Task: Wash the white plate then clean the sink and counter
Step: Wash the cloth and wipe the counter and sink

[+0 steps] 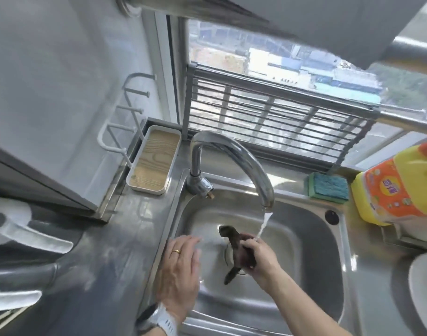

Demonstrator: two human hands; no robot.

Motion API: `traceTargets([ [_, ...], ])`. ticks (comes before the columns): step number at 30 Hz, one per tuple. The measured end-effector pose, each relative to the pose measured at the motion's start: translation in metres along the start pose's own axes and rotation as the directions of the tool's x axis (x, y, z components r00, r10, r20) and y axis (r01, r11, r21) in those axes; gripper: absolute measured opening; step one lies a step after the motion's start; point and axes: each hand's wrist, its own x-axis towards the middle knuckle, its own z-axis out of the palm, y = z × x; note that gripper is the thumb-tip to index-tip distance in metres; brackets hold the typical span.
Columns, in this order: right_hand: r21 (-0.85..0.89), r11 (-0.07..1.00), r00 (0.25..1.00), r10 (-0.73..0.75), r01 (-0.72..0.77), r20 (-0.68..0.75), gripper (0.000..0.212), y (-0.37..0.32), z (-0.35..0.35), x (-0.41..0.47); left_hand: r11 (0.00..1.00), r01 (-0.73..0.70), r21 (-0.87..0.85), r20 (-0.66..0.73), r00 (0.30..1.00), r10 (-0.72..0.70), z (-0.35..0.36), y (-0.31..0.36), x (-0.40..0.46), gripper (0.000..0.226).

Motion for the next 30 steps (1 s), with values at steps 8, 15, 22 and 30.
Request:
traceTargets([
  [8, 0.475, 0.88, 0.995, -0.025, -0.023, 0.095, 0.034, -0.046, 0.02, -0.085, 0.462, 0.654, -0.599, 0.46, 0.753, -0.471, 0.076, 0.108, 0.042, 0.066],
  [15, 0.026, 0.986, 0.966, -0.158, 0.167, -0.206, 0.028, -0.064, 0.008, -0.066, 0.433, 0.617, -0.657, 0.365, 0.763, -0.532, 0.071, 0.141, 0.03, 0.04],
  [22, 0.319, 0.939, 0.991, 0.102, -0.126, 0.09, 0.032, -0.053, 0.022, -0.071, 0.478, 0.568, -0.67, 0.213, 0.764, -0.609, 0.066, 0.131, 0.054, 0.02],
  [30, 0.539, 0.834, 0.99, 0.056, -0.116, 0.128, 0.038, -0.069, 0.017, -0.063, 0.798, 0.414, -0.437, 0.28, 0.906, -0.317, 0.073, 0.124, 0.048, 0.056],
])
